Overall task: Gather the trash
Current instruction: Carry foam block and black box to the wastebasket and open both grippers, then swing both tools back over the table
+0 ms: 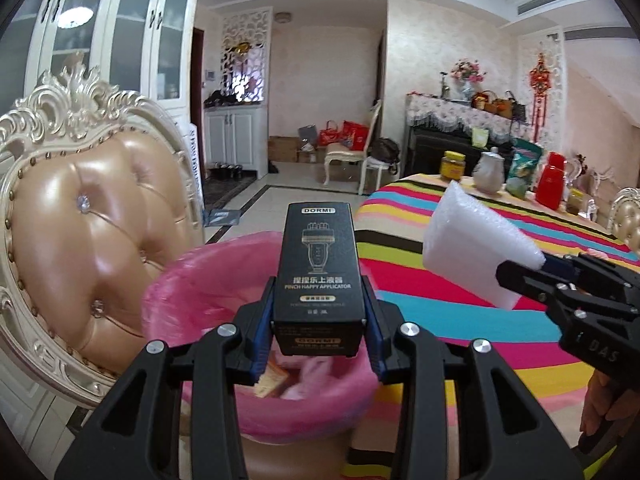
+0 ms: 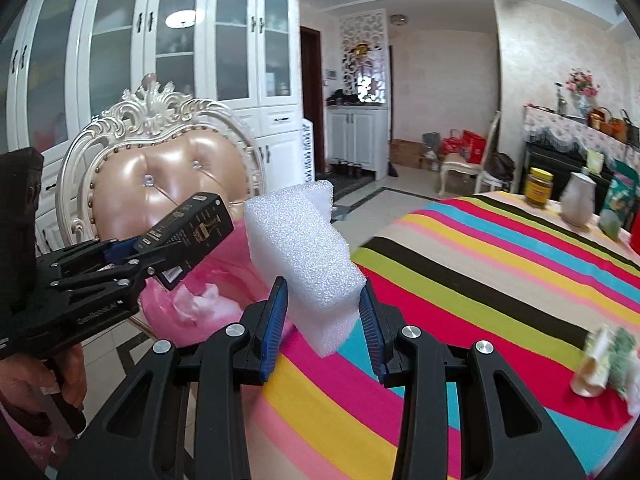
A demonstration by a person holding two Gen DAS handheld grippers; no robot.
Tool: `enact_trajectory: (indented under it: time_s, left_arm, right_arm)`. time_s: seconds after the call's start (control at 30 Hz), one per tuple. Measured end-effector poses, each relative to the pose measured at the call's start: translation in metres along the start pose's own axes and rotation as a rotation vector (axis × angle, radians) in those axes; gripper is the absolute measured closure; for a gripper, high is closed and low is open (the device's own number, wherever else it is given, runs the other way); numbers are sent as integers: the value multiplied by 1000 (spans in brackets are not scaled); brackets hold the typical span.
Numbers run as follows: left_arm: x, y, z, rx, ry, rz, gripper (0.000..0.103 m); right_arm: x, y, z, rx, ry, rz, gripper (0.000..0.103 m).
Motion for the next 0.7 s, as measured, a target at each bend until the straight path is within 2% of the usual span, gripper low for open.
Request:
enact_trajectory:
  time_s: [0.3, 0.47, 0.5, 0.53, 0.57, 0.6, 0.7]
  left_arm:
    - [2, 40, -48, -54, -51, -52, 65]
    - [0, 60, -64, -71, -58, -53, 62]
    - [0, 62, -66, -81, -61, -51, 57]
    - [0, 65, -71, -104, -72, -50, 42]
    - [1, 64, -74, -118, -88, -40, 35]
    - [1, 60, -79, -128, -110, -18, 29]
    - [3, 52, -84, -148, -109, -9, 28]
  right_arm:
    - [-23, 55, -20, -73, 2, -32, 67]
    - [-35, 87, -27, -106, 4, -47, 65]
    - [-38, 95, -29, -127, 5, -47, 65]
    - [-40, 100, -30, -136, 3, -47, 58]
    - [-42, 106, -31, -134, 0, -53, 44]
    - [-43, 108, -31, -122, 1, -53, 41]
    - [-42, 103, -30, -120, 3, -42, 41]
Point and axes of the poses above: each gripper's, at about its wrist camera, not at the fingertips, and y roughly the way its jaws point, z to its right, x to its underside, the point moved 1 cm from there along y, roughly the way its jaws point, and after that the axes turned 8 degrees about -y, right-handed, at the moved point
